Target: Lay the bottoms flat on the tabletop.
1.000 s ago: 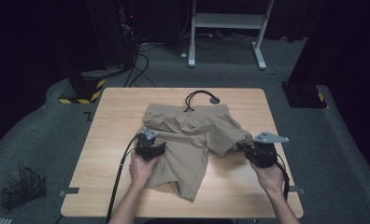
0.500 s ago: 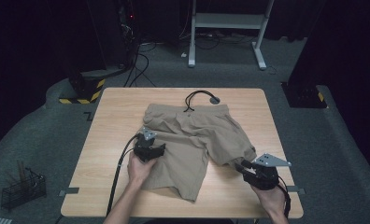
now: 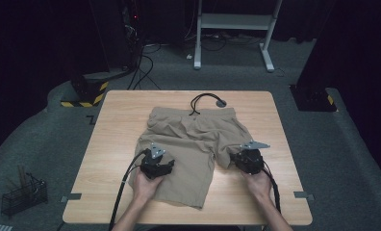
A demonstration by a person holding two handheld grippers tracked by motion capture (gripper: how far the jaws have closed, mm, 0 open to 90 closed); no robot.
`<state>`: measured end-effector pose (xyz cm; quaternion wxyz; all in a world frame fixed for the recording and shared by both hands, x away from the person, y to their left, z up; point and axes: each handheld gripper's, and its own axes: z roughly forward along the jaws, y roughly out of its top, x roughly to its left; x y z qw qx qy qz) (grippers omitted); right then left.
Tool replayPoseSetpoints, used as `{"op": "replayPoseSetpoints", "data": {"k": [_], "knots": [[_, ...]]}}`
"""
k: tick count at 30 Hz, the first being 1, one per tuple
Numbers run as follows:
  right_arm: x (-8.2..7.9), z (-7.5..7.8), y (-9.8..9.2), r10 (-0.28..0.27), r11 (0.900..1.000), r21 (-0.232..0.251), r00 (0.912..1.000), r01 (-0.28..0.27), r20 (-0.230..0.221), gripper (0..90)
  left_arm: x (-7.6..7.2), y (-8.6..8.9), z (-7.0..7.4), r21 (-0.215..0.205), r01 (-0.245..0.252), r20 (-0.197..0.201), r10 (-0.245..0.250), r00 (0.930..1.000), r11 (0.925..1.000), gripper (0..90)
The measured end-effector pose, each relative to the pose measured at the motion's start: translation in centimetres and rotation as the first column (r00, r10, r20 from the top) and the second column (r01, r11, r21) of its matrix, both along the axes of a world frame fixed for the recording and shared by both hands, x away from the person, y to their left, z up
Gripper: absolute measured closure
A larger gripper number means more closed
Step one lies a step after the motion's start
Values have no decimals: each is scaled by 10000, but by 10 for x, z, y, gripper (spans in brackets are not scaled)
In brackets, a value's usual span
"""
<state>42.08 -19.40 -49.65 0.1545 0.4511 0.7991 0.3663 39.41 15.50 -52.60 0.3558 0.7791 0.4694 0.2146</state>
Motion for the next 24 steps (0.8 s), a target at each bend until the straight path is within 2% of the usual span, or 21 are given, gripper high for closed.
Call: {"op": "replayPoseSetpoints", "data": {"k": [1,3,4,6,8,9,12,15,16,17,18,19,20,21,22,23,24], "knots": [[7,-1,3,-29,10000,-43,10000,29,-12,866,5,2,0,27,-227,9,227,9997,9997,362],[20,-1,9,-26,10000,-58,10000,25,-91,875,8,3,0,-4,-350,-4,350,9994,9994,362],[20,-1,9,-26,10000,-58,10000,25,-91,875,12,4,0,5,-467,-10,467,9989,9989,362],[40,4,20,114,9999,81,9997,-112,-197,879,25,9,0,-4,-956,-17,956,9954,9954,362],[53,6,28,161,9997,179,9995,-156,-286,880,30,11,0,-11,-1108,-29,1108,9938,9938,362],[59,6,31,220,9995,255,9991,-212,-354,880,36,14,0,6,-1295,-26,1295,9916,9916,361],[65,7,38,368,9988,339,9980,-351,-520,879,39,15,0,36,-1416,-44,1416,9899,9899,359],[50,18,33,681,9969,421,9968,-664,-411,879,38,15,0,88,-1445,-32,1445,9895,9895,355],[50,18,33,681,9969,421,9968,-664,-411,879,37,15,0,91,-1451,-35,1451,9894,9894,355],[32,28,23,875,9956,343,9961,-871,-97,879,37,15,0,99,-1451,-31,1451,9894,9894,354],[32,28,23,875,9956,343,9961,-871,-97,879,37,15,0,99,-1451,-31,1451,9894,9894,354],[12,39,7,879,9956,309,9960,-882,130,879,37,15,0,93,-1459,-31,1460,9893,9892,354],[12,39,7,879,9956,309,9960,-882,130,879,37,15,0,93,-1459,-31,1460,9893,9892,354],[2,43,-2,835,9956,407,9964,-840,143,879,37,15,0,91,-1458,-32,1458,9893,9893,354],[-15,48,-18,799,9956,466,9965,-810,251,879,37,15,0,93,-1460,-34,1461,9893,9892,354],[-15,48,-18,799,9956,466,9965,-810,251,879,37,15,0,102,-1458,-27,1458,9893,9893,354],[-31,54,-30,814,9945,622,9958,-839,415,879,37,15,0,115,-1460,-22,1461,9893,9892,352]]}}
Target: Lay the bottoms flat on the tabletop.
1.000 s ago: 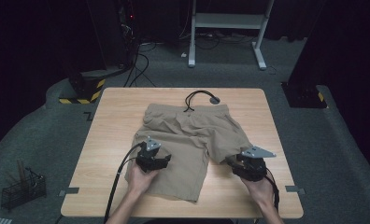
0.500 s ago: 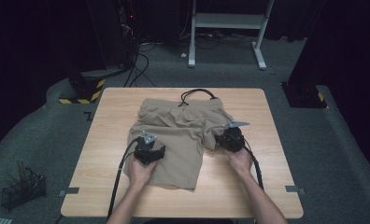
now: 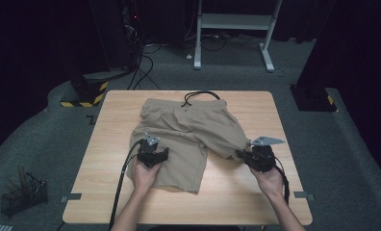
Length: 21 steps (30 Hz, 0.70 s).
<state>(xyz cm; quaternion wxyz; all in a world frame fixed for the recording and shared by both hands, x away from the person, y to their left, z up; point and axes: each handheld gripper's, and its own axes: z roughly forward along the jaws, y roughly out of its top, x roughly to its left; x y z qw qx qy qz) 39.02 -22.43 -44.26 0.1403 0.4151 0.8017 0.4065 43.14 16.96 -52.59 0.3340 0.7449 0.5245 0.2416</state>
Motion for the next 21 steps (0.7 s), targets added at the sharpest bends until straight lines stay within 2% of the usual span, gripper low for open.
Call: {"op": "replayPoseSetpoints", "data": {"k": [2,3,4,5,6,8,9,10,11,12,13,14,15,16,17,18,21], "knots": [[-6,3,-4,39,9998,182,9999,-42,130,879,0,0,0,0,0,2,0,10000,10000,352],[-13,11,-7,108,9987,496,9989,-130,458,878,0,0,0,4,3,-2,-3,10000,10000,352],[-13,11,-7,108,9987,496,9989,-130,458,878,0,0,0,3,4,-1,-4,10000,10000,352],[-10,19,-2,153,9976,666,9972,-202,737,875,0,0,0,-9,-10,-6,10,10000,10000,351],[-10,19,-2,153,9976,666,9972,-202,737,875,0,0,0,-9,-10,-6,10,10000,10000,351],[14,19,14,71,9983,576,9974,-112,713,876,0,0,0,-11,-29,-5,29,10000,10000,351],[14,19,14,71,9983,576,9974,-112,713,876,0,0,0,-11,-29,-5,29,10000,10000,351],[26,15,19,-62,9992,406,9979,35,647,876,0,0,0,-11,-32,-7,32,10000,10000,351],[40,9,24,-227,9994,281,9984,213,515,876,0,0,0,-17,-36,-6,36,10000,10000,351],[68,-7,31,-663,9974,264,9978,664,-42,874,0,0,0,-13,-36,-3,36,10000,10000,351],[68,-7,31,-663,9974,264,9978,664,-42,874,0,0,0,-7,-32,-4,32,10000,10000,351],[91,-26,36,-1177,9930,60,9915,1182,-549,862,0,0,0,-13,-33,-5,33,10000,10000,351],[100,-35,37,-1410,9900,-142,9865,1403,-827,845,0,0,0,-13,-34,-3,34,10000,10000,351],[100,-35,37,-1410,9900,-142,9865,1403,-827,845,0,0,0,-13,-34,-3,34,10000,10000,351],[112,-53,39,-1765,9830,-741,9764,1682,-1246,781,0,0,0,-13,-34,-2,34,10000,10000,351],[114,-58,38,-1896,9800,-872,9719,1787,-1394,757,0,0,0,-13,-34,-2,34,10000,10000,351],[110,-58,34,-1909,9811,-605,9715,1840,-1405,713,0,0,0,-7,-43,-1,43,10000,10000,351]]}}
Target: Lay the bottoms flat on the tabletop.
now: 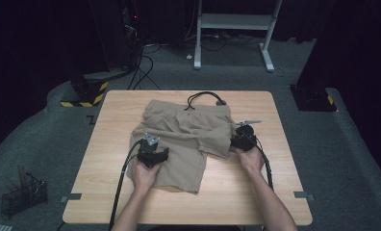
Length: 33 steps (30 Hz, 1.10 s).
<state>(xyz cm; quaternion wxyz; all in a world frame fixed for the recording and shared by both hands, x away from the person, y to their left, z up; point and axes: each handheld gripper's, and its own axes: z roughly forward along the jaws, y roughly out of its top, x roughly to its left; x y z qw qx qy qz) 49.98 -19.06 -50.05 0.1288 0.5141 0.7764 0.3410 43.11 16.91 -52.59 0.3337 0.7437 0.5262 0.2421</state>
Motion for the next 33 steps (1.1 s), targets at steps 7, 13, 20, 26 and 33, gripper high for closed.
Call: {"op": "replayPoseSetpoints", "data": {"k": [7,13,20,26,33], "knots": [[-58,26,-13,652,9979,-60,9881,-650,1394,670,0,0,0,-14,-19,-12,19,10000,10000,351],[-84,8,-17,804,9957,-537,9922,-755,958,702,0,0,0,-20,-26,-11,26,10000,10000,351],[-62,-2,-6,142,9991,-410,9904,-86,1375,584,0,0,0,-10,-20,-11,20,10000,10000,351],[-45,-3,-1,114,9998,-143,9939,-99,1093,873,0,0,0,-14,-17,-12,17,10000,10000,351],[-96,53,-36,1042,9944,-60,9752,-1051,1955,882,0,0,0,-10,-14,-10,14,10000,10000,351]]}}
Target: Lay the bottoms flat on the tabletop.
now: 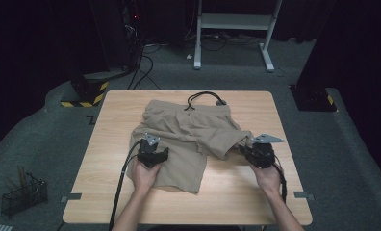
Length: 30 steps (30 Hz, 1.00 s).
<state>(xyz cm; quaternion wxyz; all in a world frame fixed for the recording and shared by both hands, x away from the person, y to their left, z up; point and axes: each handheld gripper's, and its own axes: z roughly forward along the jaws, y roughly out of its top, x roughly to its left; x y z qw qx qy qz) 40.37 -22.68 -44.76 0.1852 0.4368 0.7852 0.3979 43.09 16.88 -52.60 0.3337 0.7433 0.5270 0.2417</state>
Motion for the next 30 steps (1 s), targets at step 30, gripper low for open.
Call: {"op": "replayPoseSetpoints", "data": {"k": [30], "knots": [[14,-8,7,-514,9987,-44,9984,513,-231,679,0,0,0,10,-25,0,25,10000,10000,349]]}}
